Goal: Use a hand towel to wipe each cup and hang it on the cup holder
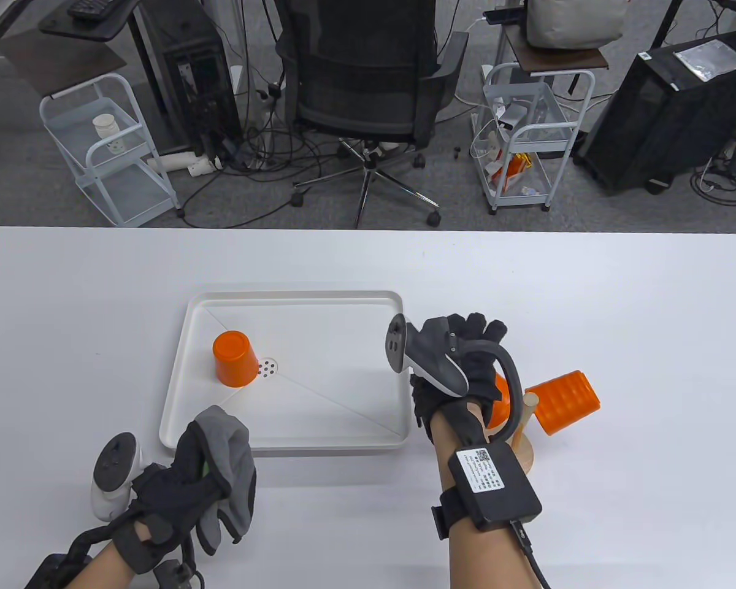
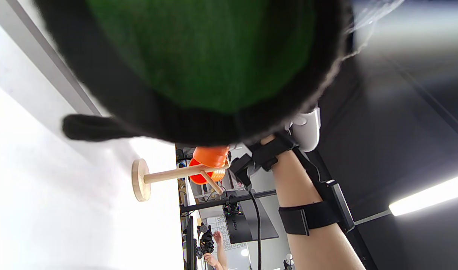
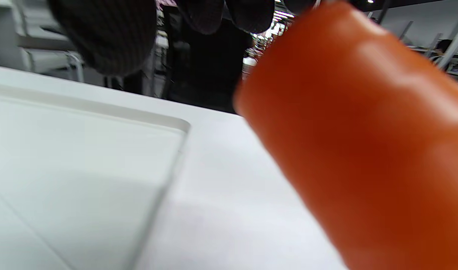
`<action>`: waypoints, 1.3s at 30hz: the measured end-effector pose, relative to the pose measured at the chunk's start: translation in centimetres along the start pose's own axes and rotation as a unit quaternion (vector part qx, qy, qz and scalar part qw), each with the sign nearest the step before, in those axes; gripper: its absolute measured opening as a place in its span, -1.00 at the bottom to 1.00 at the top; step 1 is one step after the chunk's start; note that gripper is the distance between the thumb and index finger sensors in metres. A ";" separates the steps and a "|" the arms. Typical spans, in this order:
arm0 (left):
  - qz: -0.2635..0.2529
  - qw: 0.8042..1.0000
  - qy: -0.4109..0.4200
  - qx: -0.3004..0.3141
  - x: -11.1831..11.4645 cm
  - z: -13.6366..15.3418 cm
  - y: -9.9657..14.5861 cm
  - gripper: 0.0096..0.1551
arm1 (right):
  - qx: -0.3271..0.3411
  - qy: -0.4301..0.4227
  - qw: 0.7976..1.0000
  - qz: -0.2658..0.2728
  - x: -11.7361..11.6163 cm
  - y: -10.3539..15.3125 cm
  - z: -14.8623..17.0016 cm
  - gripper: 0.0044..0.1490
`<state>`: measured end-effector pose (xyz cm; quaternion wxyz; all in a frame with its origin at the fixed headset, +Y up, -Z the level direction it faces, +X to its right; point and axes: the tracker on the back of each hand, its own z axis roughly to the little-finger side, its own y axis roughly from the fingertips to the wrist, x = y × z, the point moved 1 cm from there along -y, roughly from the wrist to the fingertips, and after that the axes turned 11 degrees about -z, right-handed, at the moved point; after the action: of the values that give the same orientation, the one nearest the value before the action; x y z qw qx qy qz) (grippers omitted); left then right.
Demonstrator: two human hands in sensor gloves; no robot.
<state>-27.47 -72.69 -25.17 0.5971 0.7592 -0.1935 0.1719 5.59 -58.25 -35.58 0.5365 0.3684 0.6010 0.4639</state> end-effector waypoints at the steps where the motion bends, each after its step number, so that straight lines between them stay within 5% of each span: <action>1: 0.001 1.000 -0.002 0.001 0.1 0.0 0.0 -0.08 | 0.026 -0.012 0.999 0.013 0.4 0.1 -0.8 0.02; 9: 0.008 1.000 -0.003 0.001 0.4 0.1 0.0 -0.08 | 0.192 -0.084 0.976 0.066 1.0 -0.8 -8.2 0.00; 16: 0.009 1.000 0.003 0.001 0.4 0.1 0.0 -0.09 | 0.280 -0.171 0.943 0.046 0.4 -3.2 -14.5 0.00; 24: 0.005 1.000 0.010 0.001 0.2 0.0 0.0 -0.09 | 0.298 -0.174 0.939 0.000 -2.3 -5.7 -20.2 0.01; 39: 0.002 1.000 0.018 0.006 -0.1 -0.2 -0.1 -0.09 | 0.299 -0.145 0.941 -0.060 -6.4 -8.4 -24.5 -0.13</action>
<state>-27.53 -72.44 -25.24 0.5960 0.7588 -0.1835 0.1882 -17.16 -70.77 -41.79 0.5102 0.5383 0.6486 0.1709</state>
